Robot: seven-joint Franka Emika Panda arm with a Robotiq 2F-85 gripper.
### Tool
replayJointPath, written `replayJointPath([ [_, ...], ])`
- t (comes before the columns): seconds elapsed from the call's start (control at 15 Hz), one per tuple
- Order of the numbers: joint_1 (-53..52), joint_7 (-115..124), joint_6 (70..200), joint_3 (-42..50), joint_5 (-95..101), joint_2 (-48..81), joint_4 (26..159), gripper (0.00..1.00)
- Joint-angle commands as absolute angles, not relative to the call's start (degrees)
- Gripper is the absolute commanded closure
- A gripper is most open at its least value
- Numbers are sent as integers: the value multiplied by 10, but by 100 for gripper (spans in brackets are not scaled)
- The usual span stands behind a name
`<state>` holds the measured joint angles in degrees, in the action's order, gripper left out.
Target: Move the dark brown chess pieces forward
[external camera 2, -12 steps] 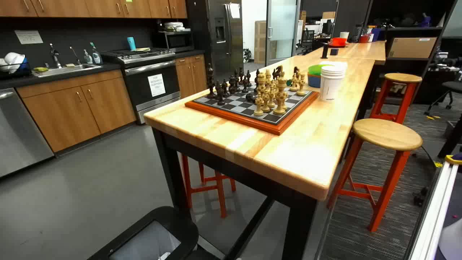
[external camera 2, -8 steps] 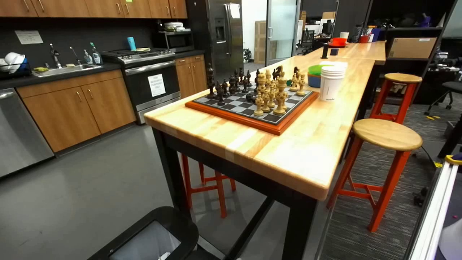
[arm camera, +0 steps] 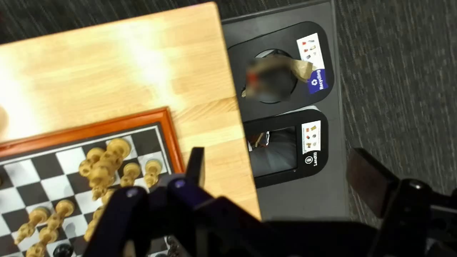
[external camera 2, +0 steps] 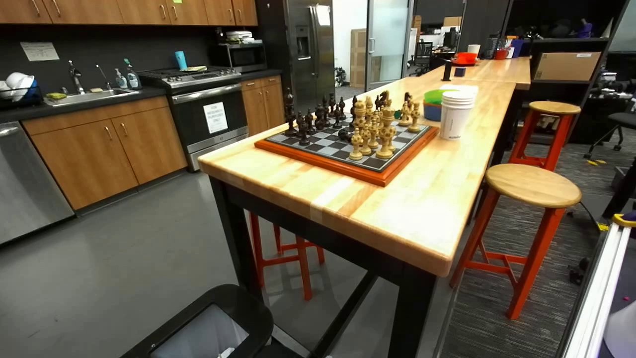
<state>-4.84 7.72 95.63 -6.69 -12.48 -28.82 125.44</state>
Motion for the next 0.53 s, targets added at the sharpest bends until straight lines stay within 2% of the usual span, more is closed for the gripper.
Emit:
replayJointPath([
  [0.0,-40,-35,956,-34,-70,-189,1168,0],
  [0.47,-36,-135,1047,-22,-33,-1,1008,0],
])
